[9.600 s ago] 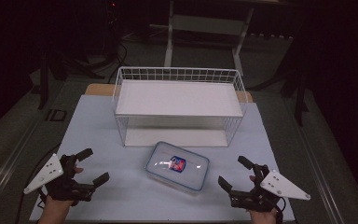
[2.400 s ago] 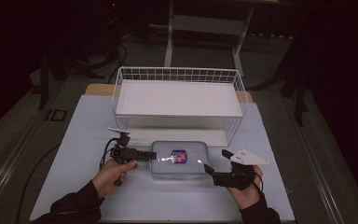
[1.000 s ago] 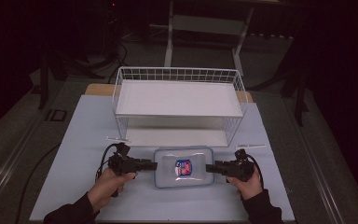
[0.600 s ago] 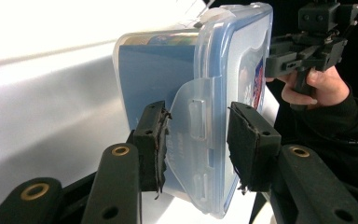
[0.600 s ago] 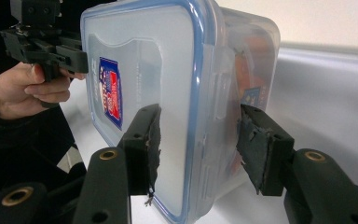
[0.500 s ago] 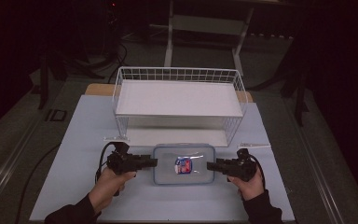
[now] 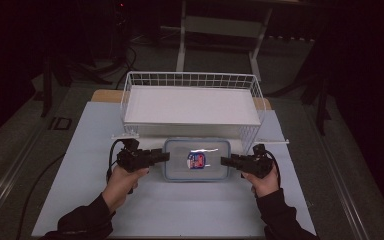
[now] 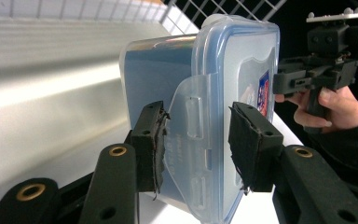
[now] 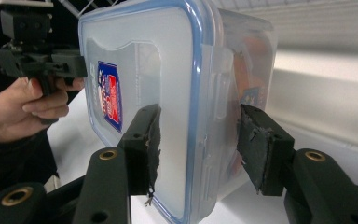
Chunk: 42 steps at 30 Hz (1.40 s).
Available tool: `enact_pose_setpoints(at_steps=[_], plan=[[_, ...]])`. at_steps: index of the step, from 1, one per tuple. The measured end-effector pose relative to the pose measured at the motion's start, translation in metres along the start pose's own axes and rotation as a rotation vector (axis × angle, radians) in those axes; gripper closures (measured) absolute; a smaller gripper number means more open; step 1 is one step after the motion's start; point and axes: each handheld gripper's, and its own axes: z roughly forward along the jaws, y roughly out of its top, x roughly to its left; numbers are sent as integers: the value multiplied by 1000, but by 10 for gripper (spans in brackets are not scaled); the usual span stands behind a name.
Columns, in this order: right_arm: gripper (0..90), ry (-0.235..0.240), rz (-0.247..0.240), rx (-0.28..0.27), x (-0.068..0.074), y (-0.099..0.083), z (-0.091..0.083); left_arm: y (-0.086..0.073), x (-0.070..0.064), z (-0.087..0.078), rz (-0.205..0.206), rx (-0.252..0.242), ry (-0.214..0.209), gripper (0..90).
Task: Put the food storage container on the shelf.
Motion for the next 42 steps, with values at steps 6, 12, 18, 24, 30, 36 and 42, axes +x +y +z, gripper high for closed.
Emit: enact_pose_setpoints(at_steps=[6, 12, 18, 24, 30, 36, 42], plan=[[503, -10, 14, -17, -13, 5, 6, 2, 9, 12, -15, -29, 15, 551], [501, -25, 12, -34, -22, 6, 12, 3, 15, 22, -25, -47, 35, 537], [496, -45, 8, -44, -30, 8, 21, 2, 26, 29, 8, -53, 76, 531], [479, -68, -9, -65, -33, 11, 27, 3, 28, 33, 20, -64, 87, 531], [458, -87, -15, -76, -34, 14, 30, 5, 31, 34, 17, -79, 82, 530], [415, -113, -9, -100, -33, 14, 35, 5, 34, 39, 15, -101, 94, 517], [340, -156, 18, -121, -33, 11, 45, 5, 37, 46, 29, -124, 138, 503]])
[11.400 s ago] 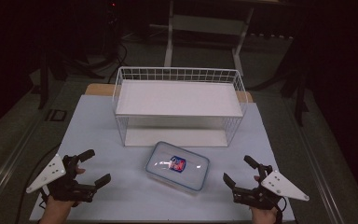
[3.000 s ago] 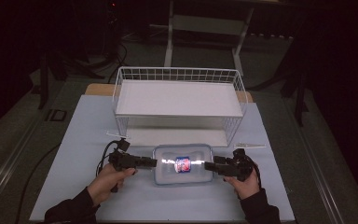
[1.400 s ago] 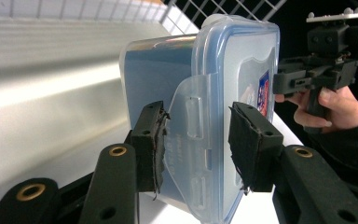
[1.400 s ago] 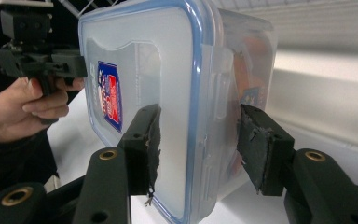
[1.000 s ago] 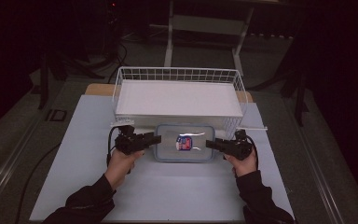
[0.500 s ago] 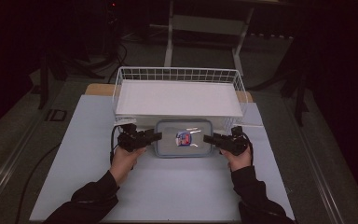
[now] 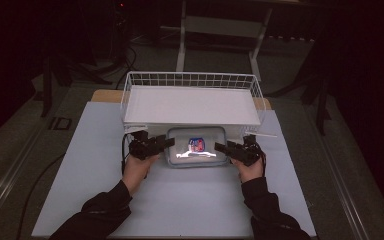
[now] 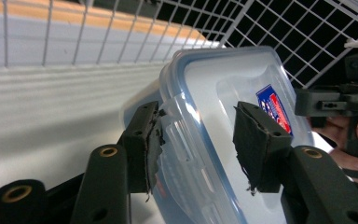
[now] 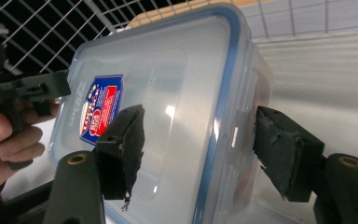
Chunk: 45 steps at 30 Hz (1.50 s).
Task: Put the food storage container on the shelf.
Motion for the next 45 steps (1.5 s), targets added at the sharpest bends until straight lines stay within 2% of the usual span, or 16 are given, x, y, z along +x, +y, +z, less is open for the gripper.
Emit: enact_pose_setpoints(at_steps=[4, 7, 9, 13, 16, 18, 19, 20, 21, 23, 25, 27, 33, 37, 39, 45], plan=[[331, -19, 16, -19, 1, 1, 2, 1, -3, 3, 26, -10, 49, 483], [372, -50, -11, -28, 3, 2, 3, -2, -4, 5, 47, -12, 97, 444], [363, -50, -1, -25, 3, 3, 5, -3, -1, 6, 52, -20, 79, 442], [345, -64, 16, -22, 6, 4, 8, -2, -4, 7, 49, -22, 105, 430], [348, -77, -8, -24, 9, 6, 7, -2, -6, 4, 58, -15, 111, 411], [346, -74, 16, -24, 14, 7, 2, -3, -8, 2, 55, -15, 106, 390], [346, -80, 7, -22, 15, 7, 1, -3, -9, 1, 50, -16, 99, 383], [344, -94, -52, -37, 14, 7, 0, -4, -11, -1, 42, -17, 72, 357], [342, -89, -54, -34, 14, 7, -1, -5, -14, -3, 30, -19, 56, 324], [347, -97, -65, -36, 16, 4, -3, -4, -12, -9, 89, -26, 53, 303], [343, -110, -101, -42, 18, 2, -6, -5, -13, -13, 81, -30, 35, 276], [344, -106, -106, -50, 21, 0, -10, -7, -16, -17, 68, -29, 25, 224], [350, -101, -156, -62, 35, -4, -23, -12, -24, -25, 110, 8, -9, 114], [433, -76, -182, -74, 50, -11, -30, -17, -31, -33, 107, 39, -30, 2], [514, -64, -211, -61, 58, -16, -30, -18, -34, -37, 111, 53, -49, 1], [789, -19, -227, -3, 68, -29, -24, -23, -41, -53, 145, 53, -64, 1]])
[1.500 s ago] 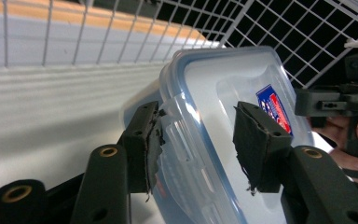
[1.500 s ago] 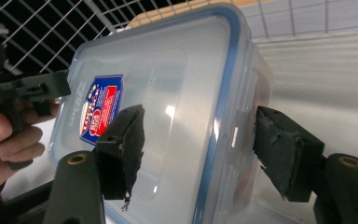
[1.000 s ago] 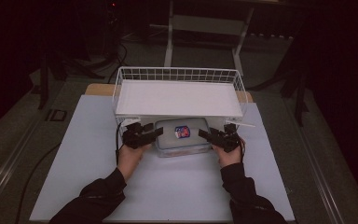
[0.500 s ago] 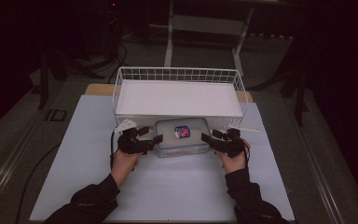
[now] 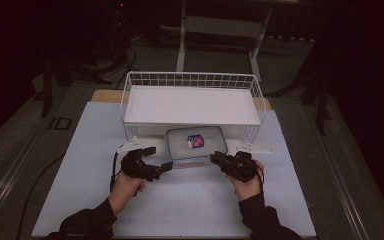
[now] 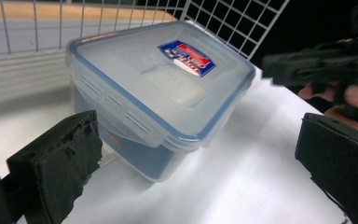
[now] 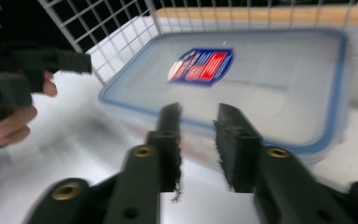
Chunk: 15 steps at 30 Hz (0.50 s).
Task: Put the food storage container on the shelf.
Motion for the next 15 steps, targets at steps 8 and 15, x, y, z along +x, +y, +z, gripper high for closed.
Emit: enact_pose_setpoints(at_steps=[8, 15], plan=[[900, -7, -36, 88, 7, -11, 22, -10, -5, -14, 8, -13, -3, 0], [900, 9, -42, 91, 13, -9, 35, -14, -4, -19, 22, -20, 27, 0]])
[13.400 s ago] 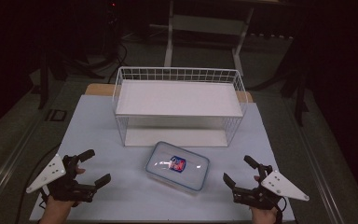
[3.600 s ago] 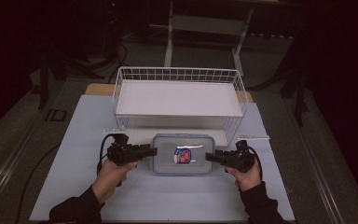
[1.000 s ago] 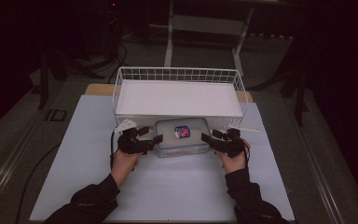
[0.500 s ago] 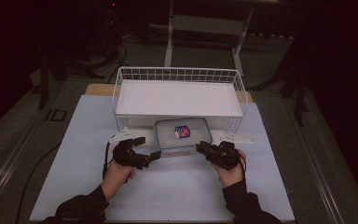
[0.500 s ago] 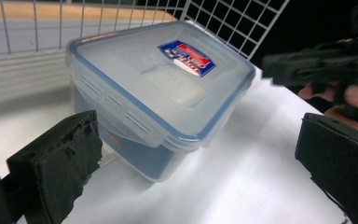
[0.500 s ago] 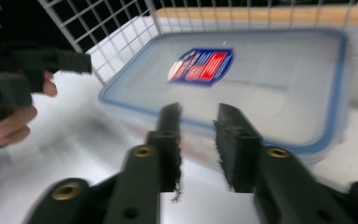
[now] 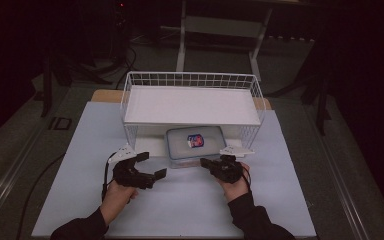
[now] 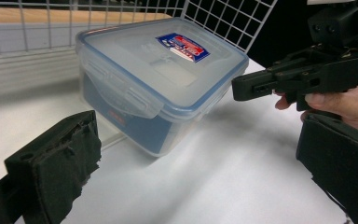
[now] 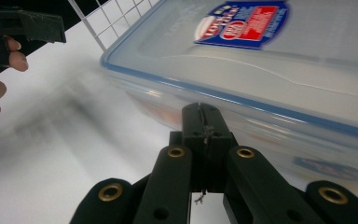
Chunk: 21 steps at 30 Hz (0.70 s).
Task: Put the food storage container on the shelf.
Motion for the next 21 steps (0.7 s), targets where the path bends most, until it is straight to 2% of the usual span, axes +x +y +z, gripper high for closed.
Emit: enact_pose_setpoints(at_steps=[7, 10, 14, 21], plan=[[900, -5, -13, 5, 2, 4, 13, -2, 4, -1, -16, -13, 12, 0], [900, -22, -3, 21, -1, 4, 19, -2, 4, -1, -17, -15, 13, 0], [900, -37, 32, 14, -7, 7, 27, -2, 5, -1, -13, -15, 14, 0], [900, -73, 37, 1, -12, 15, 40, -3, 5, -1, -6, -22, 25, 0]])
